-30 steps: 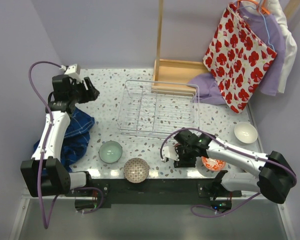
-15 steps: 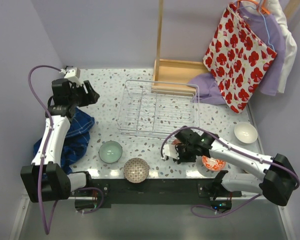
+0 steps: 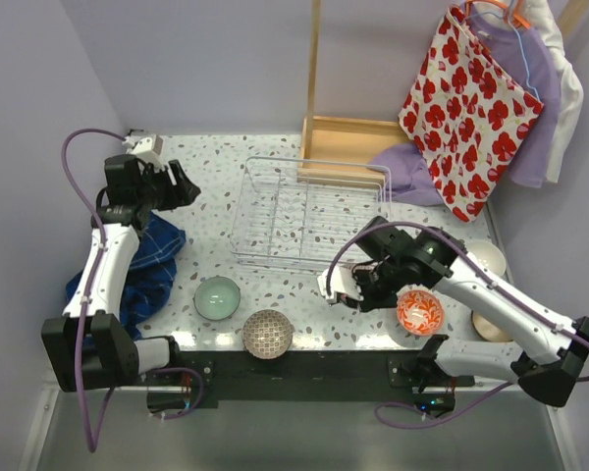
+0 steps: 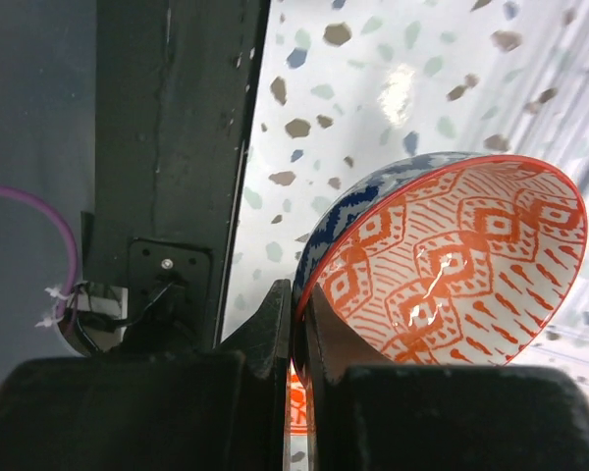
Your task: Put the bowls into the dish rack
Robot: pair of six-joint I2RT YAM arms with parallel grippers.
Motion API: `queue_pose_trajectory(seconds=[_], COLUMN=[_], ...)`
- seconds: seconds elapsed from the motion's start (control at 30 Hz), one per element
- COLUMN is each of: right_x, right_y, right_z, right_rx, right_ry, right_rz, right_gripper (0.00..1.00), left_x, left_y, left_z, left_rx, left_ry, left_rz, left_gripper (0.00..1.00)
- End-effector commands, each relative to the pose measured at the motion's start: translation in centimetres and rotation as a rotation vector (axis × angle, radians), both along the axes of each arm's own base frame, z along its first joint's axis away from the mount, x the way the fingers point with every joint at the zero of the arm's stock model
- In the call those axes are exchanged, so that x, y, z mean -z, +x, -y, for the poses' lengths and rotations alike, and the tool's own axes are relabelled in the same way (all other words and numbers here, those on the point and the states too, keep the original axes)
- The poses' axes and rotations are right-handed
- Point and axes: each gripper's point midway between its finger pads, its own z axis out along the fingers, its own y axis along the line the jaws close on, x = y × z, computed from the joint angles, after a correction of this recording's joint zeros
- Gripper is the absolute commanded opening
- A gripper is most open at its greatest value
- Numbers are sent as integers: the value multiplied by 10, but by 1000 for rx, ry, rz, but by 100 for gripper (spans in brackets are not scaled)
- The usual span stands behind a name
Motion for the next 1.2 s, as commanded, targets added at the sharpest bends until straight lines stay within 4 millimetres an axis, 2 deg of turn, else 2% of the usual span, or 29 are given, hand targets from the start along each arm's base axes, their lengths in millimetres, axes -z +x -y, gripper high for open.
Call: queue_pose_trajectory(seconds=[0.0,0.03,0.07,0.1,0.17,0.2,0.27,0.3,0.4,0.5,0.8,0.93,1.07,1.1,1.17], right_x=[-26,-31,-33,-41,-42,-53,-53,-65,-74,-79,-71,-70,-72,-73,-74], right_y=[4,12,19,35,52,75,101,122,155,174,199,204,210,211,213], right_z=[-2,-11,-17,-25,-38,-41,-45,-45,-45,-42,-32,-28,-26,-26,-25], right_rx=[-5,2,18,53,106,172,273,325,400,437,563,605,623,625,630], right_ry=[-6,8,22,67,101,152,171,219,254,272,281,285,284,285,285], right_rz=[-8,3,10,41,6,27,-13,4,44,105,158,167,186,192,200], right_gripper=[0,0,0,0,0,0,0,0,0,0,0,0,0,0,0], left_x=[-3,5,-1,6,-1,5,7,15,27,38,65,78,79,80,79], left_y=[12,14,18,19,25,26,28,29,31,32,29,32,34,33,35], left_z=[6,12,15,25,37,52,59,63,72,81,108,104,102,103,102], left_rx=[65,84,105,140,202,248,273,284,304,328,403,375,361,360,353], left_ry=[8,9,24,29,71,84,114,112,96,94,114,148,149,145,144], left_rz=[32,7,20,-5,13,-3,-10,-32,-68,-93,-146,-186,-197,-203,-205], left_gripper=[66,66,67,67,66,67,67,67,67,67,67,63,47,39,29])
